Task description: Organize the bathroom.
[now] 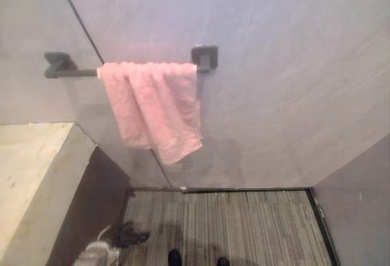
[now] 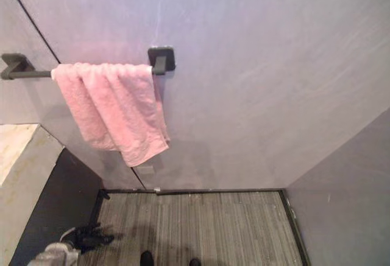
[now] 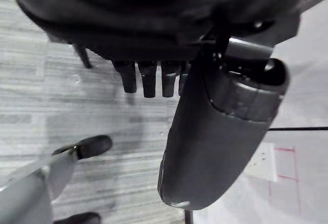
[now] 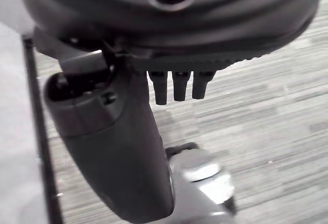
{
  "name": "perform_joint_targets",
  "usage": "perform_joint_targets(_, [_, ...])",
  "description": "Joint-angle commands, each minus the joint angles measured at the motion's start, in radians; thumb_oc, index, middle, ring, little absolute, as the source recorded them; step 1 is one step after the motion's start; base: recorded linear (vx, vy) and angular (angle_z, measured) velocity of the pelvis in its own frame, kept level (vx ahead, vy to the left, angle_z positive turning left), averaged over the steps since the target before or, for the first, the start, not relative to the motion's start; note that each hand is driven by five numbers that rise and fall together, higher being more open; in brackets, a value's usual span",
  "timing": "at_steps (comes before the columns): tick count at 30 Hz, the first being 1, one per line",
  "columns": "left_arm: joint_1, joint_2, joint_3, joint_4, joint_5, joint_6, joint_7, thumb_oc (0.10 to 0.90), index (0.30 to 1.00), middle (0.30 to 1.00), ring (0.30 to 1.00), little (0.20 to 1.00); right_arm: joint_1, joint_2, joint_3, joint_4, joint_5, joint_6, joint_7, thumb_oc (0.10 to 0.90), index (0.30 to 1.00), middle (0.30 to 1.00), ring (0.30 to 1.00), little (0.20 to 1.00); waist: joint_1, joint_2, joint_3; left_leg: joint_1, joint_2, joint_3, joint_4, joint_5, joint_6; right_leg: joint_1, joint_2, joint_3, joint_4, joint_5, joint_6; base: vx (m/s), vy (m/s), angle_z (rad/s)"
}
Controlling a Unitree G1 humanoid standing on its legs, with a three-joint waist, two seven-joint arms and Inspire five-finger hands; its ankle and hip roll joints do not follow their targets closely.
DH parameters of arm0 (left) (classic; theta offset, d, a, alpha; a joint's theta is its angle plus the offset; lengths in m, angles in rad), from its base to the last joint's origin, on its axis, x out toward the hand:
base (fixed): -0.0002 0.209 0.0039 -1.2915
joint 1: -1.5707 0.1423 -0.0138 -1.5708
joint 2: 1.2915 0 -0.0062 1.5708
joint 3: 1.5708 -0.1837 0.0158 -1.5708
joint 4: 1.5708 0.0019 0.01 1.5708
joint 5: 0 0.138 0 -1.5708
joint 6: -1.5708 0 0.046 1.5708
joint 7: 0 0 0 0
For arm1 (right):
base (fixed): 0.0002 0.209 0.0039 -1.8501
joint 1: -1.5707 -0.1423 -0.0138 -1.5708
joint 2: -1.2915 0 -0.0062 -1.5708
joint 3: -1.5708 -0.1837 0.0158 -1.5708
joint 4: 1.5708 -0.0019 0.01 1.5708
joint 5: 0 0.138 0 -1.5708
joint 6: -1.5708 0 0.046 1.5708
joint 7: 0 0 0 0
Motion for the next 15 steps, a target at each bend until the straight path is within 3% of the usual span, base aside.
perform_joint_targets(1, [-0.003,0.079,0.031,-0.034,0.081,-0.012,0.029,0.800,0.900,0.900,0.900,0.900,0.035,0.003,-0.015,0.021,0.022,-0.002,-0.020,0.800,0.900,0.900,0.900,0.900,-0.002,-0.002,-0.014,0.022,0.009,0.067,0.003,-0.062,-0.003,-0.041,-0.067,0.055,-0.024,0.034,0.124,0.01,-0.015,-0.16])
perform_joint_targets(6, [-0.021,0.135,0.010,-0.142,0.115,-0.013,0.004,0.800,0.900,0.900,0.900,0.900,0.038,-0.009,-0.036,0.027,0.053,0.002,-0.081,0.800,0.900,0.900,0.900,0.900,-0.001,0.000,-0.014,0.018,0.007,0.069,0.021,-0.070,-0.004,-0.044,-0.067,0.055,-0.019,0.033,0.122,0.00,-0.010,-0.10])
perform_joint_targets(9, [-0.027,0.214,-0.005,-0.273,0.113,-0.001,-0.009,0.800,0.900,0.900,0.900,0.900,0.030,-0.044,-0.074,0.021,0.054,-0.033,-0.110,0.800,0.900,0.900,0.900,0.900,0.005,0.001,-0.013,0.022,0.012,0.071,0.031,-0.075,-0.007,-0.036,-0.069,0.046,-0.020,0.035,0.121,0.01,-0.012,0.01])
perform_joint_targets(10, [-0.023,0.277,0.018,-0.375,0.086,0.019,-0.009,0.800,0.900,0.900,0.900,0.900,0.023,-0.074,-0.086,-0.043,0.071,-0.089,-0.124,0.800,0.900,0.900,0.900,0.900,0.013,-0.006,-0.012,0.031,0.014,0.067,0.031,-0.076,-0.007,-0.022,-0.070,0.039,-0.028,0.036,0.118,0.04,-0.045,0.05])
perform_joint_targets(12, [-0.009,0.320,0.059,-0.476,0.073,0.054,-0.004,0.800,0.900,0.900,0.900,0.900,0.028,-0.095,-0.088,-0.190,0.105,-0.079,-0.181,0.800,0.900,0.900,0.900,0.900,0.016,-0.014,-0.013,0.035,0.015,0.062,0.031,-0.077,-0.007,-0.015,-0.068,0.039,-0.032,0.038,0.116,0.03,-0.067,0.13])
perform_joint_targets(14, [0.017,0.359,0.131,-0.603,0.076,0.080,0.032,0.800,0.900,0.900,0.900,0.900,0.051,-0.122,-0.095,-0.491,0.114,-0.075,-0.272,0.800,0.900,0.900,0.900,0.900,0.013,-0.032,-0.015,0.034,0.018,0.052,0.034,-0.079,-0.007,-0.014,-0.065,0.040,-0.030,0.038,0.114,0.02,-0.096,0.21])
perform_joint_targets(15, [0.025,0.366,0.150,-0.628,0.081,0.070,0.053,0.800,0.900,0.900,0.900,0.900,0.061,-0.126,-0.099,-0.546,0.108,-0.118,-0.279,0.800,0.900,0.900,0.900,0.900,0.011,-0.037,-0.015,0.034,0.019,0.050,0.034,-0.080,-0.007,-0.015,-0.064,0.040,-0.029,0.038,0.113,0.02,-0.093,0.16])
